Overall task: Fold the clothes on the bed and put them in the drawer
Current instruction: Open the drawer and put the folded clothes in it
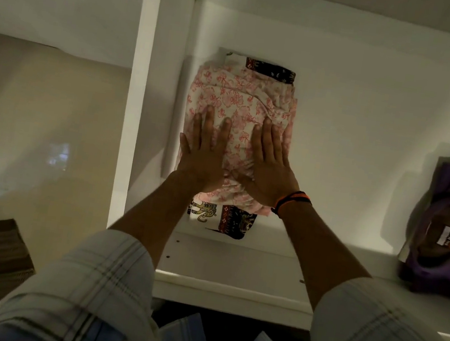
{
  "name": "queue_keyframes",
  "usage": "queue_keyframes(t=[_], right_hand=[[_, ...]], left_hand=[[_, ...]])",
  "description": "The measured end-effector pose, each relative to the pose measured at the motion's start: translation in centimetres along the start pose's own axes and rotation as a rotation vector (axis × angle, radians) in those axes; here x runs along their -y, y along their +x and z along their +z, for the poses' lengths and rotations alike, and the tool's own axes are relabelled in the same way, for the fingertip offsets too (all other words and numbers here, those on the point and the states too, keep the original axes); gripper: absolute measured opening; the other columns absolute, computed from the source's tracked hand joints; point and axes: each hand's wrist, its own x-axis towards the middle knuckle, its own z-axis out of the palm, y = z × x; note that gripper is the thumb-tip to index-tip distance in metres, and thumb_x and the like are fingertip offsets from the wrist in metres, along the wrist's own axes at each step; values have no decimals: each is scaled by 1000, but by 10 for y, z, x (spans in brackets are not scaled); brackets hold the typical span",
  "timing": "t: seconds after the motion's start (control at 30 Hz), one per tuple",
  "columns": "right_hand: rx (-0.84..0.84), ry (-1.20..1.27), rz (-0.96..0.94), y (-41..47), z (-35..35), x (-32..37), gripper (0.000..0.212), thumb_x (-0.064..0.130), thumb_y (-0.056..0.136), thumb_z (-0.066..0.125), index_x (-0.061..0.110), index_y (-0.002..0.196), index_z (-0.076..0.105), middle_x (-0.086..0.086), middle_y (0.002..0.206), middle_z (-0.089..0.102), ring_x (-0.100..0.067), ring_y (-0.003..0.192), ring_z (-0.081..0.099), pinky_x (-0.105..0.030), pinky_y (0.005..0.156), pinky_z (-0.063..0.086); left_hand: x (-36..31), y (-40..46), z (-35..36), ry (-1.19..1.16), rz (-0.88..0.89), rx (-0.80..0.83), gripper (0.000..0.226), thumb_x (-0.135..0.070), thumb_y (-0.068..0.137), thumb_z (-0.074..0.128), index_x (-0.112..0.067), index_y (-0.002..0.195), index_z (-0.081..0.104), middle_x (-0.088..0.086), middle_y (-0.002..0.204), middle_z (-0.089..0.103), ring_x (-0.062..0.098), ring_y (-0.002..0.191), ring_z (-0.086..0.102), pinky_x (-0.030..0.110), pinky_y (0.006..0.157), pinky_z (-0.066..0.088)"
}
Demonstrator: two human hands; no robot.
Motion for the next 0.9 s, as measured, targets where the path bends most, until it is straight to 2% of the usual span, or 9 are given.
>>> queue_keyframes(t=[0.07,0.13,0.37,0.5,0.67,0.77,0.8,0.87,0.9], right_hand=[[29,67,-5,6,-10,-1,106,65,87,51,8,156,-6,-15,164,-10,-30,152,-9,-50,124,5],[19,122,6,-9,-29,3,103,52,90,61,8,157,-4,-13,165,-7,-27,153,-4,-47,124,9],[22,212,49,-59,-56,10,92,35,93,64,7,158,5,-15,165,10,-32,149,22,-46,118,29],[-46,218,32,-115,-78,-4,92,33,92,66,6,157,6,-15,164,11,-32,149,22,-48,118,29],[-70,257,60,-144,-78,-20,88,32,94,64,9,157,7,-12,165,13,-32,149,22,-50,117,28],[-86,226,41,-170,-84,-40,85,33,94,62,9,157,11,-13,163,18,-33,147,25,-48,117,29],[-115,211,14,-203,-86,-61,83,34,95,61,8,157,12,-14,163,20,-33,147,25,-47,117,29],[-107,198,24,-197,-91,-56,80,35,96,60,8,156,14,-14,161,24,-32,146,27,-46,117,29],[-117,180,15,-234,-91,-78,79,36,96,59,9,156,15,-14,160,26,-33,145,29,-46,116,30]], left_hand=[[0,5,-6,-21,-10,39,113,-66,82,55,-18,154,-18,19,155,-32,41,143,-28,65,114,-5],[-8,-7,-17,-16,-9,65,111,-52,87,63,-16,153,-18,18,156,-32,41,144,-26,64,117,0],[-44,-48,-38,-72,-37,129,101,-48,92,59,-8,154,-10,23,159,-19,42,148,-10,57,119,7],[-90,-91,-49,-77,12,17,101,-45,90,63,-6,154,-5,23,160,-10,42,148,-1,57,119,13],[-108,-103,-35,-99,-2,-19,107,-51,83,68,-8,155,1,20,162,6,41,148,10,57,117,19],[-138,-123,-26,-108,-44,-21,99,-47,88,65,-6,155,6,19,161,12,38,148,13,50,119,20],[-172,-145,-10,-91,-27,-57,96,-46,88,65,-5,155,9,19,161,15,38,147,17,48,119,22],[-167,-141,-15,-103,-35,-81,92,-47,89,64,-5,154,15,19,158,23,38,143,25,47,117,26],[-200,-165,4,-83,-33,-93,90,-47,90,63,-4,153,16,20,157,25,38,143,27,46,116,27]])
